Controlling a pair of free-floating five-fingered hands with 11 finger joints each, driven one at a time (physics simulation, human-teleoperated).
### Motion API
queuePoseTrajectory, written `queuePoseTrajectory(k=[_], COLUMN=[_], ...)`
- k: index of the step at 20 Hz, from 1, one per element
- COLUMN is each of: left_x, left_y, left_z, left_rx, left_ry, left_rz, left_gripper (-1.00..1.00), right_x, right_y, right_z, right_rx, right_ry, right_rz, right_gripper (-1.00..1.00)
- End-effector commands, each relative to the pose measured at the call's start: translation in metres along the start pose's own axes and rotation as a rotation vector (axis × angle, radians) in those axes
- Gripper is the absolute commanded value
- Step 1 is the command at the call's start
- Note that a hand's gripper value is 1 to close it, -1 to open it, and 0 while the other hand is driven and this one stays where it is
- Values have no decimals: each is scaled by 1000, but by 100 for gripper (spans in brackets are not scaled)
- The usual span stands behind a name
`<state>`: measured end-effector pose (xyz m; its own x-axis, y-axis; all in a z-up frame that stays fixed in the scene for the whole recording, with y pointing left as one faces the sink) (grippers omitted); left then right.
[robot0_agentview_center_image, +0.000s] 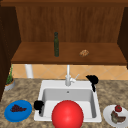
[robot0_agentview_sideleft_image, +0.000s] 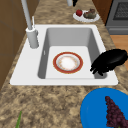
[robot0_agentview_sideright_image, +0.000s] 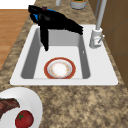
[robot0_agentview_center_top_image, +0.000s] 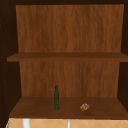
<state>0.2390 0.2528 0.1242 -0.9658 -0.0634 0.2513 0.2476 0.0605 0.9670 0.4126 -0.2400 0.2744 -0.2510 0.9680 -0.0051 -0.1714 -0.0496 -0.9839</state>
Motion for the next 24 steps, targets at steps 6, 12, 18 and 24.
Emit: queuePoseTrajectory(k=[6, 12, 18, 24], left_x=[0, 0, 0, 0], left_y=[0, 0, 0, 0], left_z=[0, 0, 0, 0], left_rx=[0, 0, 0, 0], left_ry=[0, 0, 0, 0], left_rz=[0, 0, 0, 0], left_gripper=[0, 0, 0, 0], right_x=[42, 48, 51, 55], right_y=[-12, -27, -11, -11], right_z=[-65, -115, -159, -188], right_rx=[-3, -1, 98, 225], right_ry=[0, -9, -11, -8], right_rz=[0, -5, 25, 2], right_gripper=[-100, -100, -100, -100])
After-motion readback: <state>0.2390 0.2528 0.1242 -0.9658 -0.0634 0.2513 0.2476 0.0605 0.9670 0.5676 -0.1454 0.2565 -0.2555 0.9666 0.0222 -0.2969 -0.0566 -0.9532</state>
